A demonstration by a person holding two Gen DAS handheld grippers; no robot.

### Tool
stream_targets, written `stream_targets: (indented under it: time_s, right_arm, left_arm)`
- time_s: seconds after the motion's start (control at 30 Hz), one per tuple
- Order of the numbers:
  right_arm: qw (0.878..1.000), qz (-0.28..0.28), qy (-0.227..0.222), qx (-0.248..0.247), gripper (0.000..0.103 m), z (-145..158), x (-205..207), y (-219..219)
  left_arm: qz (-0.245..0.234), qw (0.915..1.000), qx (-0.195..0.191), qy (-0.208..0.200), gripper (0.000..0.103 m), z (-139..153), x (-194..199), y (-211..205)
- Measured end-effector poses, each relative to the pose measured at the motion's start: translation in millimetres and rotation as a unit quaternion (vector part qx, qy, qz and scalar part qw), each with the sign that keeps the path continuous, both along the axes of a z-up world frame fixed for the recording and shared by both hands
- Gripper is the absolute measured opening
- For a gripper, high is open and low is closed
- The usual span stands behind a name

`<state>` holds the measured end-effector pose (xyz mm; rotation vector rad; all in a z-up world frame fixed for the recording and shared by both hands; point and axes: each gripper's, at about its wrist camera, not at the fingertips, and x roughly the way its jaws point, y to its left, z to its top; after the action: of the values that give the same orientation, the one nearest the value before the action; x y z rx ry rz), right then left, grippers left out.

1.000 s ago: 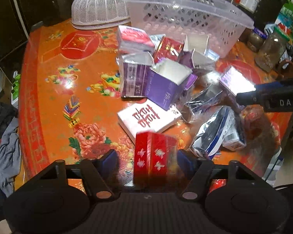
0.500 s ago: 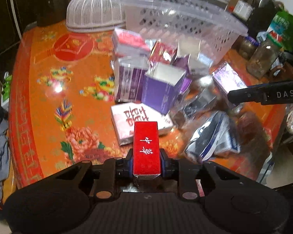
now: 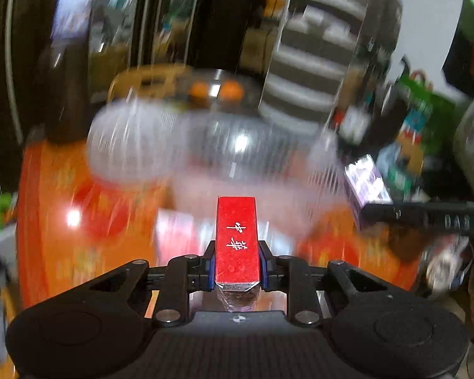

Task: Organize objects
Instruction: 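Carry both items into the clear basket and open both tools, then grasp the purple box with the left tool while the right tool grasps a white packet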

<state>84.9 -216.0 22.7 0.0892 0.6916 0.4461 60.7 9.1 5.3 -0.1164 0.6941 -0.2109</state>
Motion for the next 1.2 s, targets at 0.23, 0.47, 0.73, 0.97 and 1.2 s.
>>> stream_targets:
  time_s: [0.23,0.47,0.73,0.97,1.2]
  right_arm:
    - [0.998,-0.016,0.021,-0.057,0.046,-12.1,109.1,23.2]
    - [0.994,-0.011,0.062,-0.092,0.049,-49.0,138.7,40.5]
    - [0.998,-0.038,0.001,-0.043,0.099,-12.5,92.5,11.7]
    - [0.996,-0.081,0.030,-0.017,0.103,-37.7,22.9,-30.6]
    - [0.991,-0.093,0.093,-0.031,0.103,-90.6,-15.8,-51.1]
  left_arm:
    - [-0.006,0.9985,0.029,0.046,0.028,-5.1,146.9,-31.0]
    - [-0.005,0.9944,0.057,0.088,0.034,-33.8,189.9,-47.9]
    - [0.007,1.0000,-0.006,0.004,0.103,-9.2,143.9,-10.2]
    - [0.039,0.9956,-0.022,0.082,0.089,-47.0,107.7,32.4]
    - [0.044,0.9956,-0.005,0.082,0.089,-64.8,19.8,56.7]
